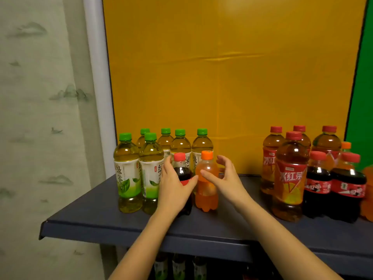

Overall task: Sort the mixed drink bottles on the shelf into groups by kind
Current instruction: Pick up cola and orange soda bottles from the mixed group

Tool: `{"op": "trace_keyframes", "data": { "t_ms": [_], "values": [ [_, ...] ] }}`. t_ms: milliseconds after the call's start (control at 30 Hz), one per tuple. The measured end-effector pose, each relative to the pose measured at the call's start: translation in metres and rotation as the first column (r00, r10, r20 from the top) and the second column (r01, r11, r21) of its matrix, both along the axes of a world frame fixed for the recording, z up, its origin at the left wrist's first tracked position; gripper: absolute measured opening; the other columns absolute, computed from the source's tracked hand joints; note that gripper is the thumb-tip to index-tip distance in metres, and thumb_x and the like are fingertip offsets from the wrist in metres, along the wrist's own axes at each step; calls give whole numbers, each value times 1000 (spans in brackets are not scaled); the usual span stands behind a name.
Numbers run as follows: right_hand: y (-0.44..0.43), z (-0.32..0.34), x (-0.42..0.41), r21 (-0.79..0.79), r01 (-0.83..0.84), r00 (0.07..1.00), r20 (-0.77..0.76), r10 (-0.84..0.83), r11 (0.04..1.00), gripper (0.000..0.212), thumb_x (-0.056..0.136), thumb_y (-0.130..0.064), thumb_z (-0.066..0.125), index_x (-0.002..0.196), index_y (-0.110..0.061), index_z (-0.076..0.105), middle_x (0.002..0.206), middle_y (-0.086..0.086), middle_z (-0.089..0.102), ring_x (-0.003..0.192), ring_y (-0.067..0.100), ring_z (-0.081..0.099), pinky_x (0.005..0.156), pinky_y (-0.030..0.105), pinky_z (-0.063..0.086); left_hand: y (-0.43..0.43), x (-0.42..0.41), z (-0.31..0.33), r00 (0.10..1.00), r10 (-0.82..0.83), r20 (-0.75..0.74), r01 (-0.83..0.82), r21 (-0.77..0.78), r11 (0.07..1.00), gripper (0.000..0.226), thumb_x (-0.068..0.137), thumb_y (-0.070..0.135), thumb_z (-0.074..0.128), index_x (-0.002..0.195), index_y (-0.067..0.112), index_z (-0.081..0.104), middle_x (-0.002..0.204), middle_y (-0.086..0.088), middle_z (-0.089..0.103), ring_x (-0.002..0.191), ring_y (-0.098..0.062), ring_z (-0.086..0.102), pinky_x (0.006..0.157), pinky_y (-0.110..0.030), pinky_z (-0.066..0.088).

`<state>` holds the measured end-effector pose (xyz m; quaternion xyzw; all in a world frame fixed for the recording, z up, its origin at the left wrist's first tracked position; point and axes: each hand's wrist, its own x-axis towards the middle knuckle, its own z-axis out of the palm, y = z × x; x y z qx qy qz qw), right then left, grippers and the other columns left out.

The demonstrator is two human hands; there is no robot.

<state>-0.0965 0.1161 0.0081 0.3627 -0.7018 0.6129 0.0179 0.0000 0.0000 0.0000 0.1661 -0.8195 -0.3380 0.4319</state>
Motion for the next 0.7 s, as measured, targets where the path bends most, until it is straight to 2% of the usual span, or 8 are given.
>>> {"op": "trace_keyframes", "data": {
  "t_ms": [133,233,367,500,600,700],
  "values": [
    [-7,-5,-4,10,-88,980,180,84,996,79,72,-31,75,135,-21,29,126,-1,45,112,13,47,87,26,43,-7,-9,-4,1000,5,-14,-4,59,998,78,69,24,77,133,11,34,133,-9,46,123,-25,46,99,-38,42],
    [-13,-13,-7,36,-187,952,253,172,982,67,71,-25,76,126,-20,37,113,-4,55,100,10,56,82,24,48,-10,-12,-8,999,-2,-43,6,93,996,72,64,21,80,125,12,41,121,-6,55,111,-23,55,87,-34,47],
    [-17,-23,-9,25,-144,961,241,134,989,63,69,-36,75,123,-23,44,118,0,59,108,15,58,93,34,49,-7,-10,-13,997,-2,-77,11,123,992,73,64,21,80,125,15,40,118,-4,58,107,-21,57,87,-37,50],
    [-14,-20,2,13,-77,974,215,73,997,51,70,-40,73,112,-28,48,110,-4,61,103,13,59,90,32,49,-3,-8,-11,991,-51,-126,76,200,977,67,65,22,79,121,17,42,110,-2,59,102,-20,58,85,-38,51],
    [-3,-16,13,-24,-33,979,200,37,999,44,69,-40,74,104,-31,51,107,-5,63,99,11,61,87,30,50,1,-2,-4,981,-138,-135,166,226,960,61,64,19,80,114,19,45,104,1,60,97,-17,59,79,-30,50],
    [17,-11,30,-74,0,983,181,13,997,55,64,-45,74,111,-27,53,108,-4,64,100,12,61,89,32,50,6,8,10,957,-262,-125,286,253,924,58,65,16,80,113,22,48,99,10,58,92,-7,56,69,-16,42]
  ]
}}
